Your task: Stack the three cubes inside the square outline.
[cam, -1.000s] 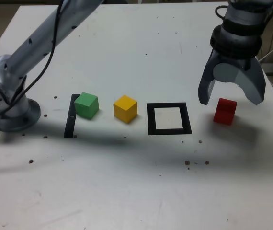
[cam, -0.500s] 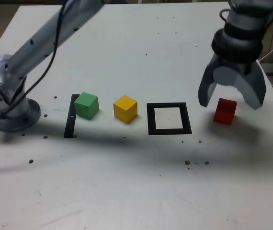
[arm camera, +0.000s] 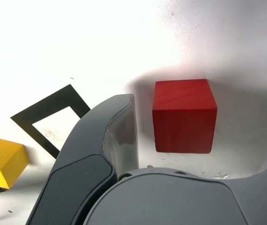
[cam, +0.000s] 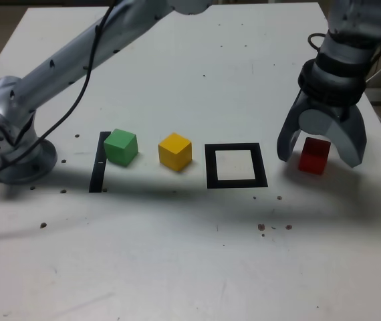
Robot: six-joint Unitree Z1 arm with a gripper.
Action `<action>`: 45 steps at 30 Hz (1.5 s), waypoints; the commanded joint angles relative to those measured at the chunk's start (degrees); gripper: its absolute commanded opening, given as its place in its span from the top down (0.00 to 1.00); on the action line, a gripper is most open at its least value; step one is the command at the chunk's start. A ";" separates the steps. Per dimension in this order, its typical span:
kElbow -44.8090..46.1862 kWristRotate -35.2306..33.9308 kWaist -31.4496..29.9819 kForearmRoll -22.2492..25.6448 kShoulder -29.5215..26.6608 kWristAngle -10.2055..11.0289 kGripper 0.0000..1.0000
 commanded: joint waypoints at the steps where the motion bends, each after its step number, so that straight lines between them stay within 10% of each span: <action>1: -0.48 0.05 0.09 0.71 0.73 -0.12 0.04; 28: 0.50 -0.10 0.98 -0.22 1.47 1.97 0.62; 45: 0.58 -0.09 0.90 -0.03 1.06 2.17 0.65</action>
